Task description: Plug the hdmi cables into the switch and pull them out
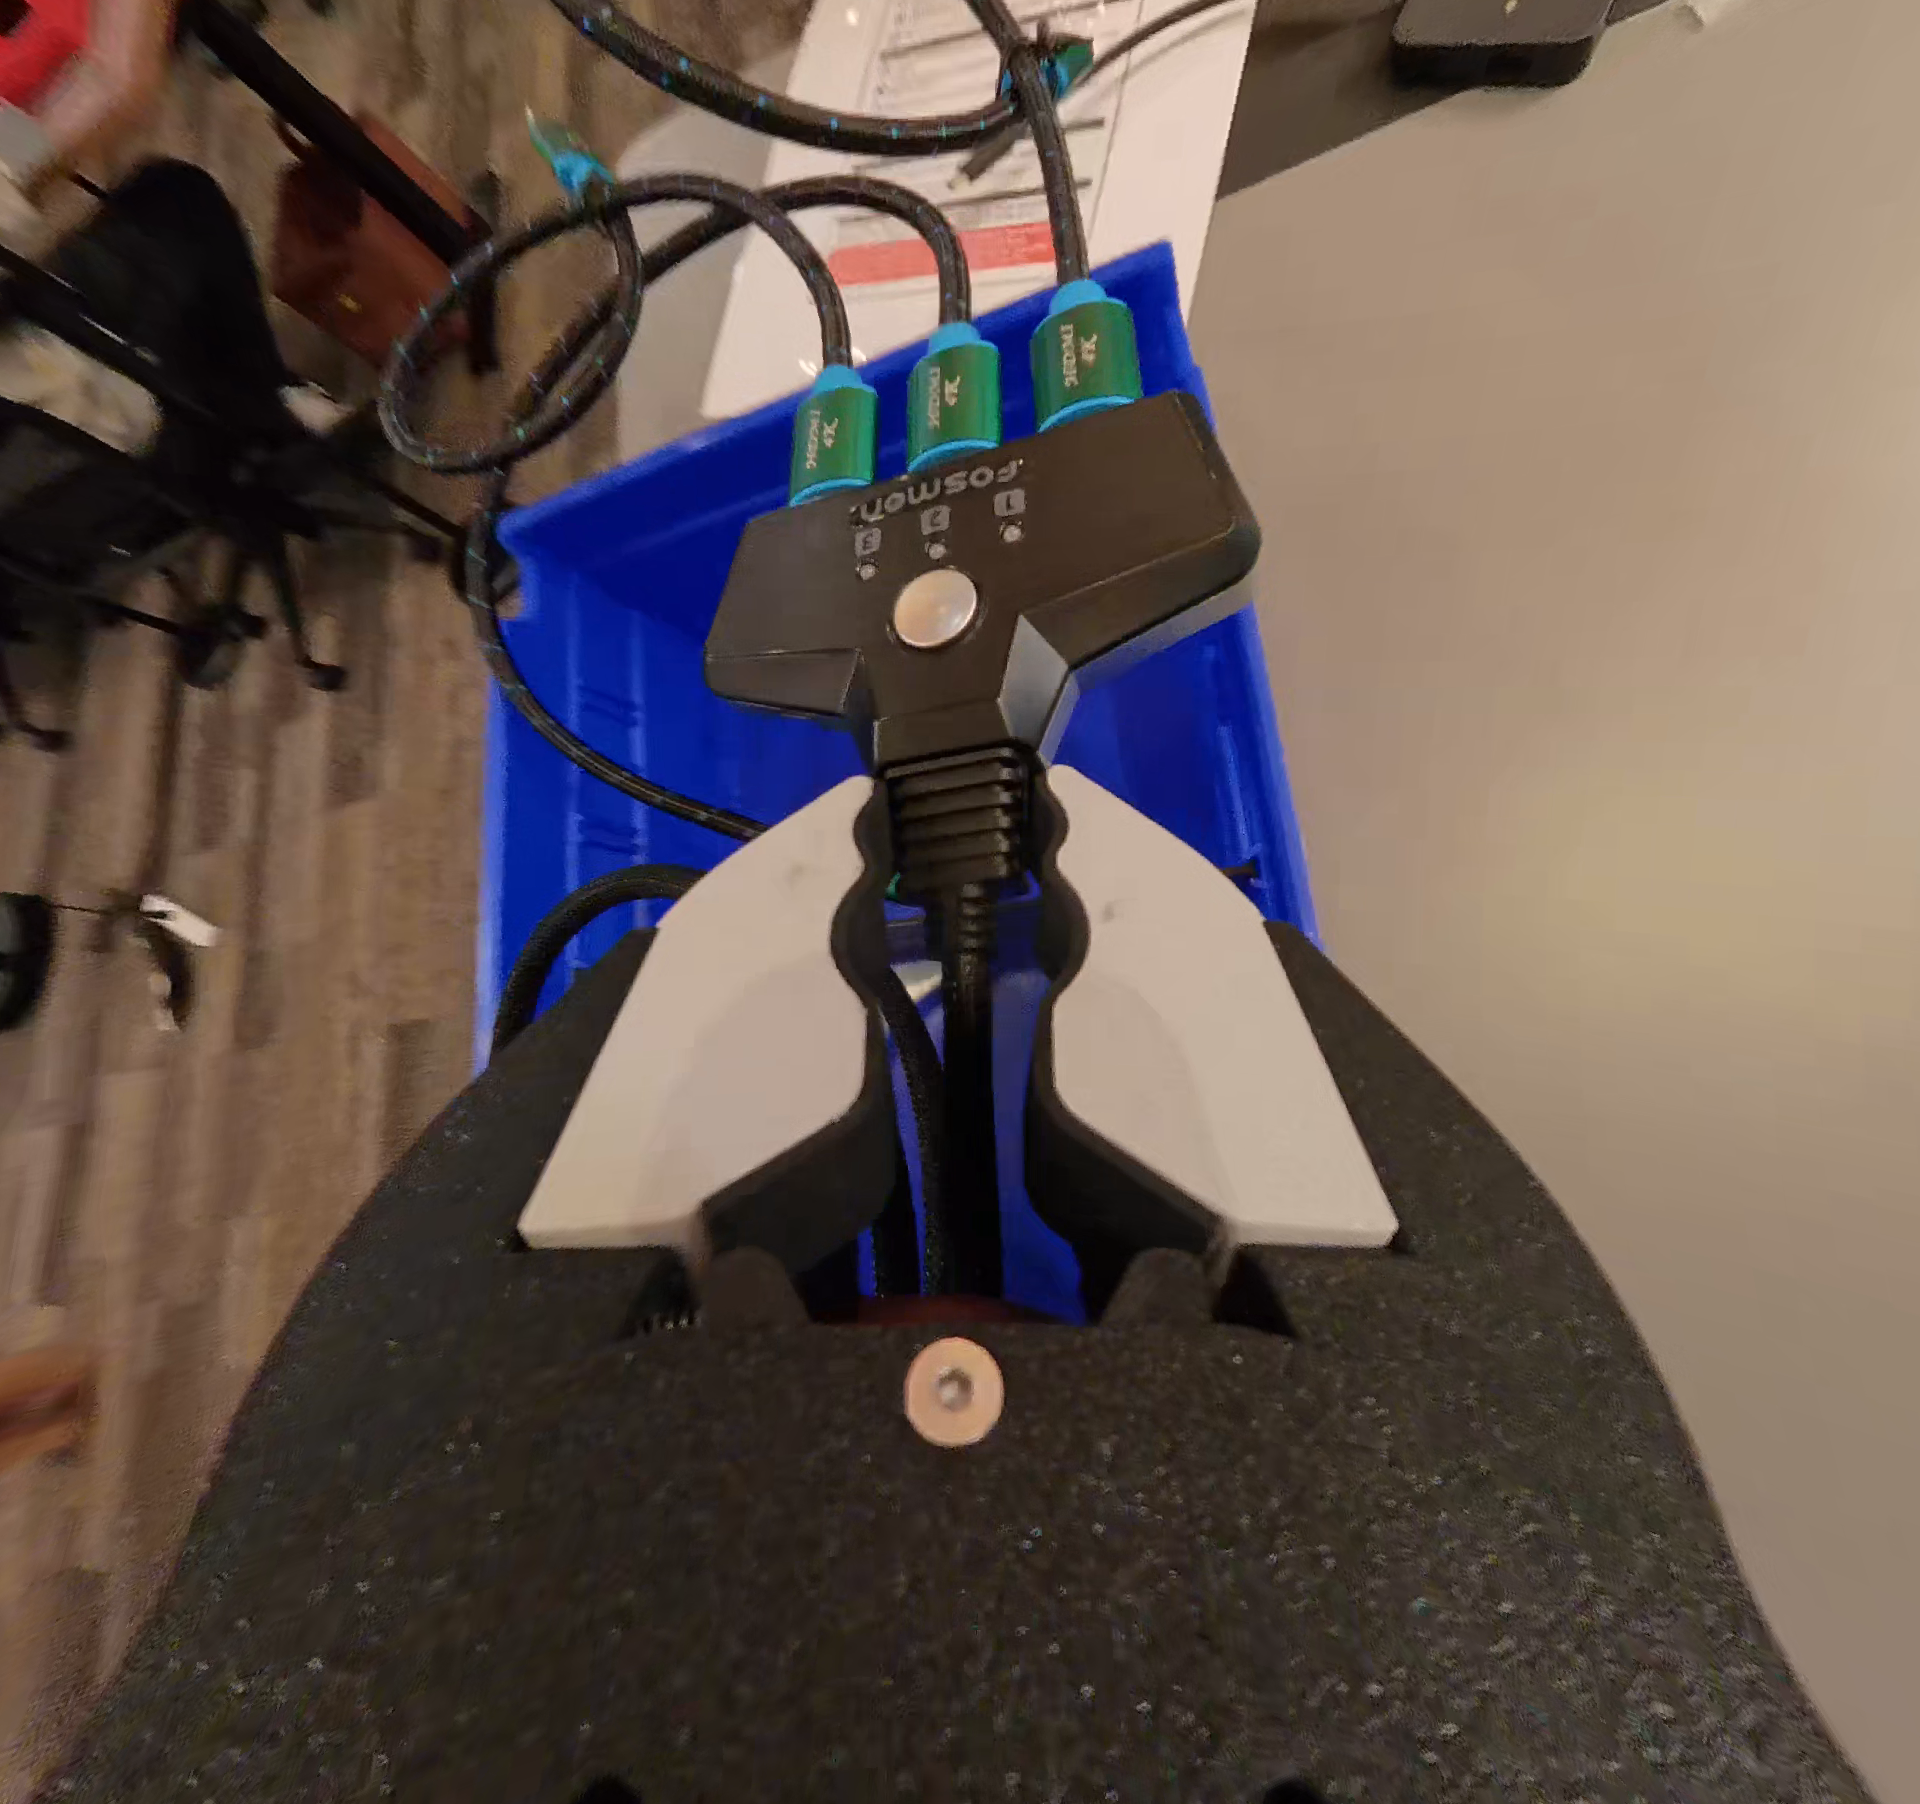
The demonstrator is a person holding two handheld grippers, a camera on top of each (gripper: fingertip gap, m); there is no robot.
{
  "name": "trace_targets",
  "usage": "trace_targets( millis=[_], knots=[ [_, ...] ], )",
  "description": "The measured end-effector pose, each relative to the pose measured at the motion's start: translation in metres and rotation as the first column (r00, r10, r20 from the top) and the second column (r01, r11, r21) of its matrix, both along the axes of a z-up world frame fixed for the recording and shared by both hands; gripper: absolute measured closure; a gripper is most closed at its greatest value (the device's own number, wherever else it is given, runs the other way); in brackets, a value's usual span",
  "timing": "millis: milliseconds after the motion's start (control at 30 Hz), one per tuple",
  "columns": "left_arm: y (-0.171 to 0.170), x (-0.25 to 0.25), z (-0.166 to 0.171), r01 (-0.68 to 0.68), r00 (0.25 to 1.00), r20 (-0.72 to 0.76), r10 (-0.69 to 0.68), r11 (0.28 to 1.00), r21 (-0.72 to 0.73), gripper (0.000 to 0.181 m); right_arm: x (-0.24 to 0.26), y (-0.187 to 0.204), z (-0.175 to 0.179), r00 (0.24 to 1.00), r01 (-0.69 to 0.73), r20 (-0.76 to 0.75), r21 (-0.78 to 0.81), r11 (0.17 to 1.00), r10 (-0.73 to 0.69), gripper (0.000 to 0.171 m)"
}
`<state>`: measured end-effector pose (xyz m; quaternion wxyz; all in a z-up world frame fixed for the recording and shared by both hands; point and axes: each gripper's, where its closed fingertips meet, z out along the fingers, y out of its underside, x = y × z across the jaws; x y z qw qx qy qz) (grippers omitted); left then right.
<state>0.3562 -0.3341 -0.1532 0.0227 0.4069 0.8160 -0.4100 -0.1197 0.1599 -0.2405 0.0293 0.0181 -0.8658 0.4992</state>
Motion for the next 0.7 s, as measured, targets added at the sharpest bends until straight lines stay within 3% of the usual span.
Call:
trace_targets(
  millis=[33, 267, 433, 567, 700],
  knots=[
    [0.001, -0.002, 0.009, 0.009, 1.0, 0.02, -0.008, 0.999, -0.041, 0.157, 0.001, -0.002, 0.0, 1.0, -0.006, -0.001, -0.001, 1.0, 0.006, 0.15],
    [0.028, -0.036, 0.105, 0.097, 0.995, 0.049, -0.086, 0.934, -0.343, 0.157, 0.008, -0.013, 0.005, 0.999, -0.046, -0.014, -0.015, 0.999, 0.046, 0.15],
    [0.079, -0.088, 0.159, 0.247, 0.968, 0.071, -0.242, 0.853, -0.461, 0.157, 0.015, -0.021, 0.008, 0.997, -0.076, -0.011, -0.031, 0.997, 0.076, 0.15],
    [0.131, -0.148, 0.149, 0.408, 0.903, 0.077, -0.422, 0.791, -0.457, 0.157, 0.023, -0.032, 0.009, 0.994, -0.108, -0.017, -0.056, 0.993, 0.107, 0.15],
    [0.178, -0.209, 0.101, 0.561, 0.803, 0.048, -0.594, 0.727, -0.396, 0.157, 0.037, -0.047, 0.007, 0.984, -0.17, -0.064, -0.046, 0.984, 0.167, 0.147]
  ],
)
